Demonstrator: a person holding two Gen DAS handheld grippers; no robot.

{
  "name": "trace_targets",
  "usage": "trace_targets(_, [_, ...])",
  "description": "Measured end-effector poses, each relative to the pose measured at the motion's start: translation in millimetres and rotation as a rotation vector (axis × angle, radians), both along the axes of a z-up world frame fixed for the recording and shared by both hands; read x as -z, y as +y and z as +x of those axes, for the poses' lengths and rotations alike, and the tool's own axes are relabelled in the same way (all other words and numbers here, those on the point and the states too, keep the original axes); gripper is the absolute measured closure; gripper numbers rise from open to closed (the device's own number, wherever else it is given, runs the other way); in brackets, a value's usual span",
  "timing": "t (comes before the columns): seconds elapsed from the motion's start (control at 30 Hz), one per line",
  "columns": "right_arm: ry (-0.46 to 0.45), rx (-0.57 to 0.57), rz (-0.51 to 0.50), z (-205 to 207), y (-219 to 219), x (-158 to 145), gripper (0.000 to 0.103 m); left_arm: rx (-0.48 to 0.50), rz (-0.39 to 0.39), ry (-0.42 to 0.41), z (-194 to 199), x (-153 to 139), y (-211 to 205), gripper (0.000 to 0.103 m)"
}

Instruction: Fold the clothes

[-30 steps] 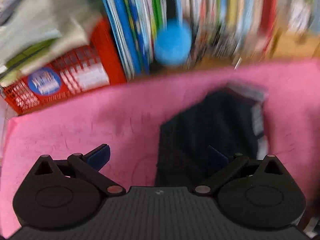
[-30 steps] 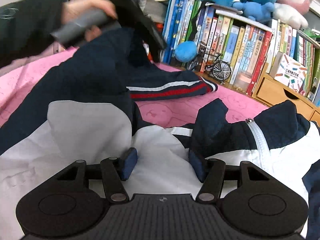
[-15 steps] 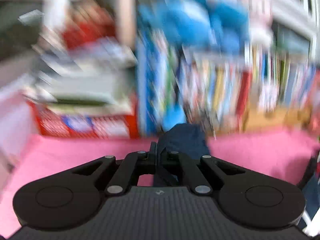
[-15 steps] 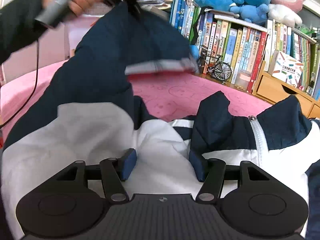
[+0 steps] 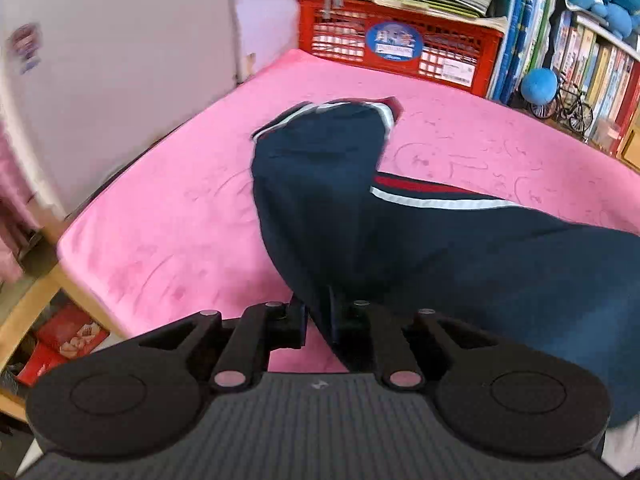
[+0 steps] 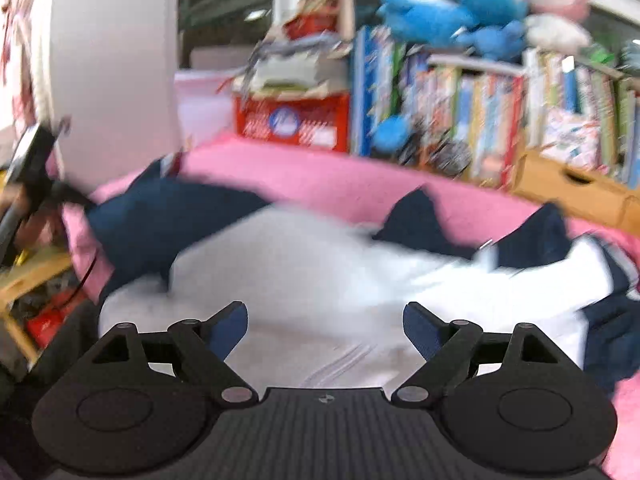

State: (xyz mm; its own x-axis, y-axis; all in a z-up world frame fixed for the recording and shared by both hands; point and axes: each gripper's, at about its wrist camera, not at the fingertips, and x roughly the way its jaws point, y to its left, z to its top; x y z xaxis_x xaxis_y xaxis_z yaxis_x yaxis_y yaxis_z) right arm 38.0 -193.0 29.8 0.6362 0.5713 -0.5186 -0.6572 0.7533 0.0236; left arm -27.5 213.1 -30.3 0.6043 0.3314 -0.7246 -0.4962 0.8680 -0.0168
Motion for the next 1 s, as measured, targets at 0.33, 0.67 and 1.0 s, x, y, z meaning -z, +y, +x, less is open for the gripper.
trace_targets(0.33, [-0.064,0.276,0.037,94,-85,-17,0.005,0.158,0.074,-0.241,-13,-85,-22,0.026])
trace_targets(0.67, [0.022,0.271,-0.017,130,-76,22,0.001,0.779,-0.014,-0.088,117,-44,-154,0.0])
trace_targets(1.0, [0.043,0.25,0.011,124,-71,27,0.071,0.664,0.118,-0.073,116,-32,-182,0.085])
